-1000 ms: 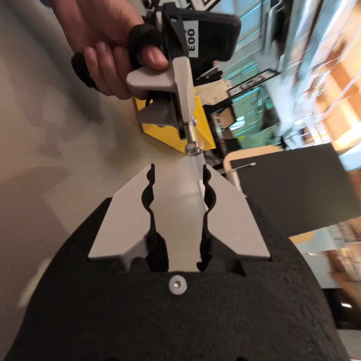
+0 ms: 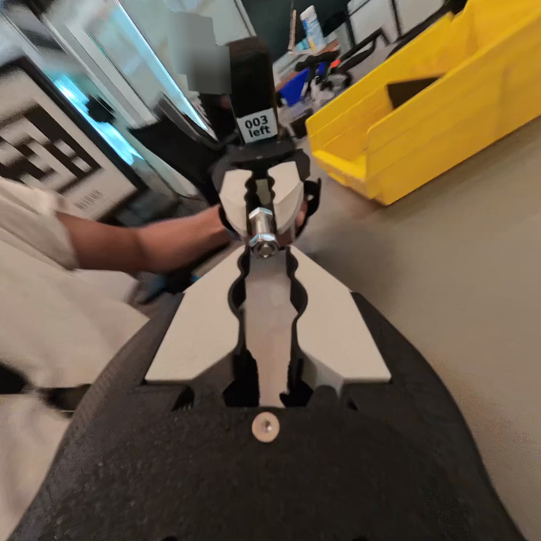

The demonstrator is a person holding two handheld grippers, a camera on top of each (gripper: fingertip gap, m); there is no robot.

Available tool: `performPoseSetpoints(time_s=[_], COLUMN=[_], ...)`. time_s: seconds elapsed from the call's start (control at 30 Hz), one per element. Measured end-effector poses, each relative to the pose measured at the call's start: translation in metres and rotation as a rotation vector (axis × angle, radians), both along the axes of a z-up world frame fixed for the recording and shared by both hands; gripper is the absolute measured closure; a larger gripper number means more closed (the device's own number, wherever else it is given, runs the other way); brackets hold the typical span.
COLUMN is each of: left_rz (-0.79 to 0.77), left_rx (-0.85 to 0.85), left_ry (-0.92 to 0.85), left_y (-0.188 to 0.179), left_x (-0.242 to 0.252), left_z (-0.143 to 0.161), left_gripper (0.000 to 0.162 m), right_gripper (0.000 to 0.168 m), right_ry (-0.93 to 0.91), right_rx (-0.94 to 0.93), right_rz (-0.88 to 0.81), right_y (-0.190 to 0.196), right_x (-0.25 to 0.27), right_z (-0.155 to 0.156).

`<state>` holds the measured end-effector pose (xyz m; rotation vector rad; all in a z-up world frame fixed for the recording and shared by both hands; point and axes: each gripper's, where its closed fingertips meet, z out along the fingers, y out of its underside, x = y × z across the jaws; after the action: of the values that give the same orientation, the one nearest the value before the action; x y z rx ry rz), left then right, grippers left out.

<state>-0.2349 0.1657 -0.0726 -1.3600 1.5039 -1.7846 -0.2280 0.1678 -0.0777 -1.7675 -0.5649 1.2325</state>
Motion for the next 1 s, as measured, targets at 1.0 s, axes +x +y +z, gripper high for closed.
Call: performPoseSetpoints(time_s=[1.0], left_rz=[-0.049], left_rx=[-0.063], left_ry=[-0.026], left_y=[-0.005], left_x=[-0.002], left_z=[0.007], left_gripper=[0.145], right_gripper=[0.151], right_ry=[-0.553], right_rx=[0.611], right_rz=[-0.178], right_y=[-0.002], right_x=[-0.005], right_z=[0.01])
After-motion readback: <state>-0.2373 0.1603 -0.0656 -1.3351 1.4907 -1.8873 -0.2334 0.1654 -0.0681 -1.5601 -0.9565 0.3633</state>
